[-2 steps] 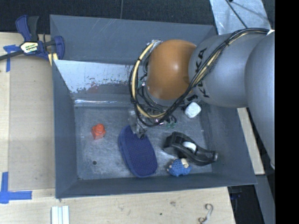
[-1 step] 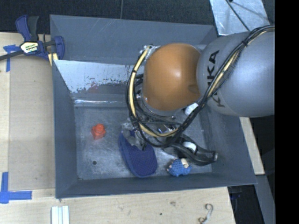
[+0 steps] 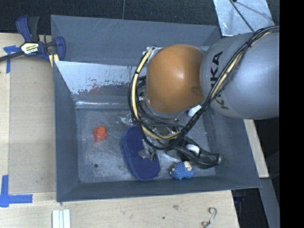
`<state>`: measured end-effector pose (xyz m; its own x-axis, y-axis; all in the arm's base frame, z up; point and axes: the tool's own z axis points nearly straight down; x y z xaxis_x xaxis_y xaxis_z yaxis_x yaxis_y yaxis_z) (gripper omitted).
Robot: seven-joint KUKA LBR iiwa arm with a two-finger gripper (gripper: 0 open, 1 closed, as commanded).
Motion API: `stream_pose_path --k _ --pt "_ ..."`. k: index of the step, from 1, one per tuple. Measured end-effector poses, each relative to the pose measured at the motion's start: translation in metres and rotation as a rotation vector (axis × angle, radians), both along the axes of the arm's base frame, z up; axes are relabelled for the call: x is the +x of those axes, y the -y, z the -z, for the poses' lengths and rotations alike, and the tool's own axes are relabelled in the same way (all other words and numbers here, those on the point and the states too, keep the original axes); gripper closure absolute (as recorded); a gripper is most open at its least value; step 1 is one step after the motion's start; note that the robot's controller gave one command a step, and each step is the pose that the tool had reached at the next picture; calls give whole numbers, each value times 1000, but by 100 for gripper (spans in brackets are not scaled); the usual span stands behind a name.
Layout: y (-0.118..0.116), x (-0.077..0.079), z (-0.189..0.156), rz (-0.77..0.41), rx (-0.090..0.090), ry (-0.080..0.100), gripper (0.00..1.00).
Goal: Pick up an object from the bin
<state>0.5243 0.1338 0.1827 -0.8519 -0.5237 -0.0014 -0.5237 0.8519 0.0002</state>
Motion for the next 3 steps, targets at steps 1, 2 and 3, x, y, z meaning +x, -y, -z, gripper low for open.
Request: stream_pose_path --k 1,2,3 --pt "13 -2 84 -551 0 -4 0" --pt "39 -21 112 -1083 0 1 0" --pt "38 -20 111 -1081 1 4 100"
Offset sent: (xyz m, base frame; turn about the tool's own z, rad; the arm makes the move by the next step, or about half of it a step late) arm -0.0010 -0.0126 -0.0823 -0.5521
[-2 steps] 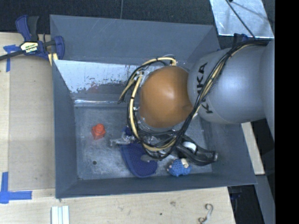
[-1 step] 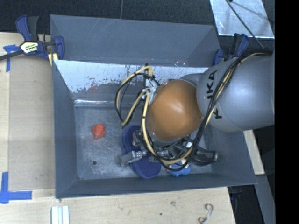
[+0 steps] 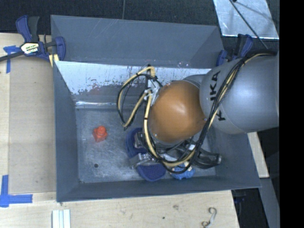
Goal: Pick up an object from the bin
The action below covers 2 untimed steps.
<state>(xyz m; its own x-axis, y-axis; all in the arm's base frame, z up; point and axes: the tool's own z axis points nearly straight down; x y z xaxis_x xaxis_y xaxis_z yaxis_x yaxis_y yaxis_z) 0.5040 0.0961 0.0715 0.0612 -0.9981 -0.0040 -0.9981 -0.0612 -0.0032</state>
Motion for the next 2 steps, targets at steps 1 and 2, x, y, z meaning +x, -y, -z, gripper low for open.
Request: stream_pose_path --k 1,2 --pt "13 23 -91 -1 -2 7 100" --pt "30 13 -154 0 -3 5 100"
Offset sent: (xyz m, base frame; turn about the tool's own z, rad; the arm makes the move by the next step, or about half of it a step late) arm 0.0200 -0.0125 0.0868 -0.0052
